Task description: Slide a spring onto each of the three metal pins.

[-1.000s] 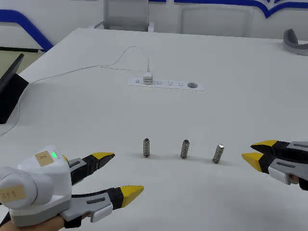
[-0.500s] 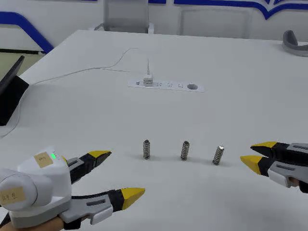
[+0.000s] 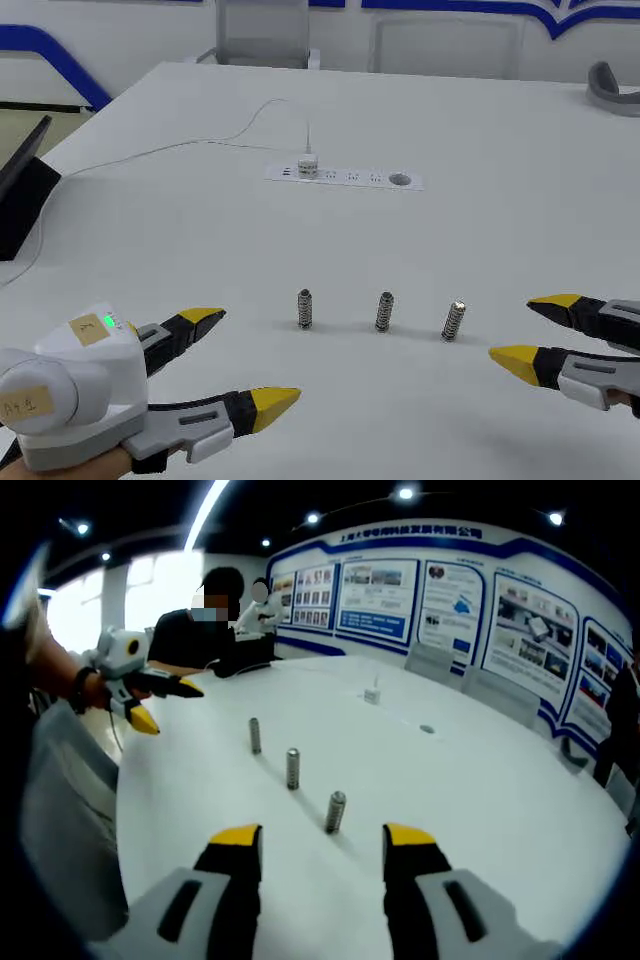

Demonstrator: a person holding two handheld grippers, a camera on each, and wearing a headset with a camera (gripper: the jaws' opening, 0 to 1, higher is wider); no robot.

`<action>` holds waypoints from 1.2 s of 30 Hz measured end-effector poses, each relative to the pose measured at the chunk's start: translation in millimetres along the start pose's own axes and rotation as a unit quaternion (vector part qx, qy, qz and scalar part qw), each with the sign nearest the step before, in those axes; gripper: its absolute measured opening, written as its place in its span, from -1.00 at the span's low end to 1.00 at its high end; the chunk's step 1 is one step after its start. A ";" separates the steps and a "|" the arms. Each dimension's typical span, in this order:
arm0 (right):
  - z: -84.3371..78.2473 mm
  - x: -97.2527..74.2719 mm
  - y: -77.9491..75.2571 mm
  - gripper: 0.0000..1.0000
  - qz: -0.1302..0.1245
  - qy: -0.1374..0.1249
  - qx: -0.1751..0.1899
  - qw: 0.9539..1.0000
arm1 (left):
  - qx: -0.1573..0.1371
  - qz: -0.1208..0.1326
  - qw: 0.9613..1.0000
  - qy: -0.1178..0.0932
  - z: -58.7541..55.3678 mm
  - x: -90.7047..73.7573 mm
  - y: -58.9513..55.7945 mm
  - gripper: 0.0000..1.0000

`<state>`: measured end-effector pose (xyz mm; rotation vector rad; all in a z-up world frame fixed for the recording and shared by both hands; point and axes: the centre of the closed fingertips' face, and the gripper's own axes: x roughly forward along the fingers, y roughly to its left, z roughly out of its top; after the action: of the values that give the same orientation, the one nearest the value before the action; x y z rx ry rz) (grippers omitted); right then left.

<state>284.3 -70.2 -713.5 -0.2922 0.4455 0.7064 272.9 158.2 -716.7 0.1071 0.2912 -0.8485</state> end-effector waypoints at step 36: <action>-0.3 -3.3 -1.3 0.55 0.000 -0.012 -0.002 1.000 | -0.004 0.001 1.000 0.009 -2.1 -3.9 2.8 0.18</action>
<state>282.9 -73.2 -712.0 -0.2878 0.4211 0.7097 272.1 163.3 -717.6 0.1081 0.3115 -0.8453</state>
